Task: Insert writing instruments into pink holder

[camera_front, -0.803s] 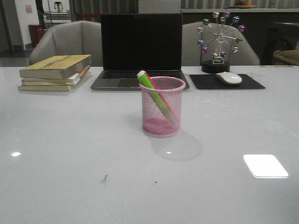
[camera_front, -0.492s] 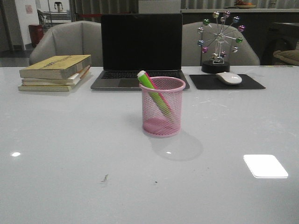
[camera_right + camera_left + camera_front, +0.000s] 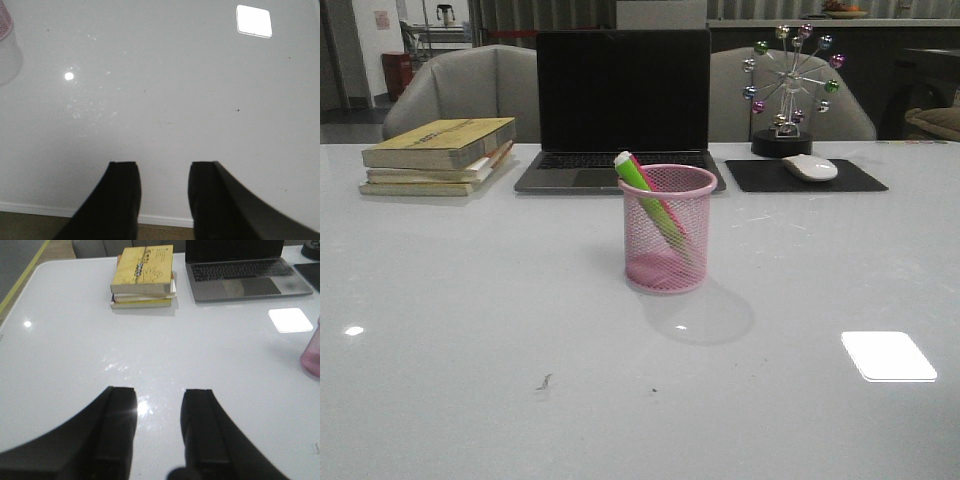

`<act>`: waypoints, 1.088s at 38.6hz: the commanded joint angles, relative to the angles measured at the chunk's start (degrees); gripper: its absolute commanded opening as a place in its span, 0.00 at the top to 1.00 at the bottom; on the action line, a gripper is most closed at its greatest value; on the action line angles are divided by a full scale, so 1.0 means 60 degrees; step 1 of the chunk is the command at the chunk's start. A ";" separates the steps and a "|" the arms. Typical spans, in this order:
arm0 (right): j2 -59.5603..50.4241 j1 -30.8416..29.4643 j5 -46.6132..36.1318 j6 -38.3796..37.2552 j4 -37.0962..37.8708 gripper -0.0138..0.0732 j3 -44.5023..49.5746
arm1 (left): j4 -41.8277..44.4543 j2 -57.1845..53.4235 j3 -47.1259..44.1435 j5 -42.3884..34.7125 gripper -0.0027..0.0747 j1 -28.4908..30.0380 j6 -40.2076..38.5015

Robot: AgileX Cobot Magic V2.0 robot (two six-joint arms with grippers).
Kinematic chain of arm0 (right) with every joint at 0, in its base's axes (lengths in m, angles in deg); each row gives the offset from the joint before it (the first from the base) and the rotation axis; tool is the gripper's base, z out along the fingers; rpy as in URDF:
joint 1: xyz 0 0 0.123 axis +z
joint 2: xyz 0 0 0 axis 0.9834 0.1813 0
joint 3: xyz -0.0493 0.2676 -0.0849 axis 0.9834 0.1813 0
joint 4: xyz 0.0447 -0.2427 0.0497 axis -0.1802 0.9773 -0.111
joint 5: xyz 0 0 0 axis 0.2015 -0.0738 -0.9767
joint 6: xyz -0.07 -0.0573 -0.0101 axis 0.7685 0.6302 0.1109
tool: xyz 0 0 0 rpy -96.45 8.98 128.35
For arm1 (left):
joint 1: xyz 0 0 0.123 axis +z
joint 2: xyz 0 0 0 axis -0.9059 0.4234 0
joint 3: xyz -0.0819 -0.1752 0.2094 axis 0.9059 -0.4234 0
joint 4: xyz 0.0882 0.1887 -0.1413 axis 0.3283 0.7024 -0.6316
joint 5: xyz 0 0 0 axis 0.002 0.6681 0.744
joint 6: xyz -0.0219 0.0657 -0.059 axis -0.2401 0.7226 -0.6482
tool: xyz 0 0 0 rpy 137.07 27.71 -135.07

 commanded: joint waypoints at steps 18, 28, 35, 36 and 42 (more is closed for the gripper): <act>-0.0005 -0.0054 -0.0571 -0.0011 0.0233 0.49 -0.0262 | -0.0085 -0.0305 -0.0481 -0.1751 0.58 0.0015 -0.0055; -0.0005 -0.0054 -0.0850 -0.0011 -0.0298 0.76 -0.0262 | -0.0085 -0.0305 -0.0481 -0.1751 0.58 0.0015 -0.0055; -0.0005 -0.0054 -0.1357 -0.0011 -0.0637 0.78 -0.0262 | -0.0085 -0.0305 -0.0481 -0.1751 0.58 0.0015 -0.0055; -0.0005 -0.0054 -0.1423 -0.0011 -0.0694 0.78 -0.0262 | -0.0085 -0.0305 -0.0481 -0.1751 0.58 0.0015 -0.0055; -0.0005 -0.0054 -0.1436 -0.0011 -0.0705 0.78 -0.0262 | -0.0085 -0.0305 -0.0481 -0.1751 0.58 0.0015 -0.0055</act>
